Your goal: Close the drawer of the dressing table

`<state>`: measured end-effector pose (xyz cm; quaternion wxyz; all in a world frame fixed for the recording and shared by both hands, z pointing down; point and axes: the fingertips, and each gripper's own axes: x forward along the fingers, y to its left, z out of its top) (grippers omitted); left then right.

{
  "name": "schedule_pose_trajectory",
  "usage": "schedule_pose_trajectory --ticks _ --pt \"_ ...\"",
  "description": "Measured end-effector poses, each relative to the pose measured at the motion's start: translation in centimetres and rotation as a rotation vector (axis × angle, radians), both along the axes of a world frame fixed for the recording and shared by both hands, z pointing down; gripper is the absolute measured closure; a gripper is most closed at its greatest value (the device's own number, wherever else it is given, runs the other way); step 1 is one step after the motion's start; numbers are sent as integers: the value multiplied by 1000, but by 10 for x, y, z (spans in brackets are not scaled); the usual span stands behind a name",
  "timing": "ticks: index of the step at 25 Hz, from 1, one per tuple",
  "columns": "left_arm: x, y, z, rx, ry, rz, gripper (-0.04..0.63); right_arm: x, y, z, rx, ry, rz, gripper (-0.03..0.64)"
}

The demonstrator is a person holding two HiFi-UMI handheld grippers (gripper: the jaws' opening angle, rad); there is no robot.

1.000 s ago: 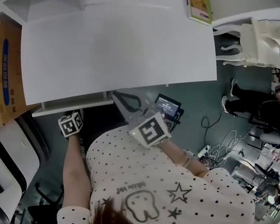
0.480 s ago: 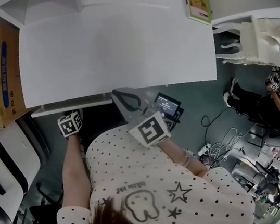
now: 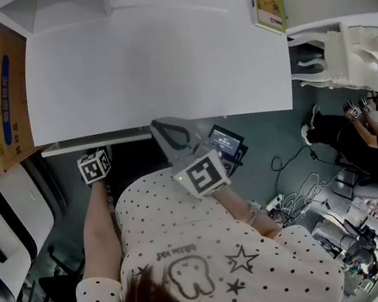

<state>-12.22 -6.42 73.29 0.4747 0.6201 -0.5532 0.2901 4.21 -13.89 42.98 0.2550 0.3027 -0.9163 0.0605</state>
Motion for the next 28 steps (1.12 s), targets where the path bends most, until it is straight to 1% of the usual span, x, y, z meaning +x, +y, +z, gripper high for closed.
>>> schedule_pose_trajectory --ticks 3,6,9,16,21,28 --pt "-1 -2 0 2 -2 1 509 -1 -1 1 -1 -4 3 617" --pt "-2 -4 1 -1 -5 4 509 -2 -3 3 18 -25 0 617" --pt "-1 -6 1 -3 -6 3 509 0 -5 3 5 -13 4 617" --pt "0 -10 0 -9 -9 4 509 2 -10 3 10 -36 10 617" --pt "-2 -8 1 -14 -7 1 509 0 -10 1 -5 -12 14 617" --pt "-2 -11 0 -8 -9 -2 509 2 -10 2 3 -13 17 617"
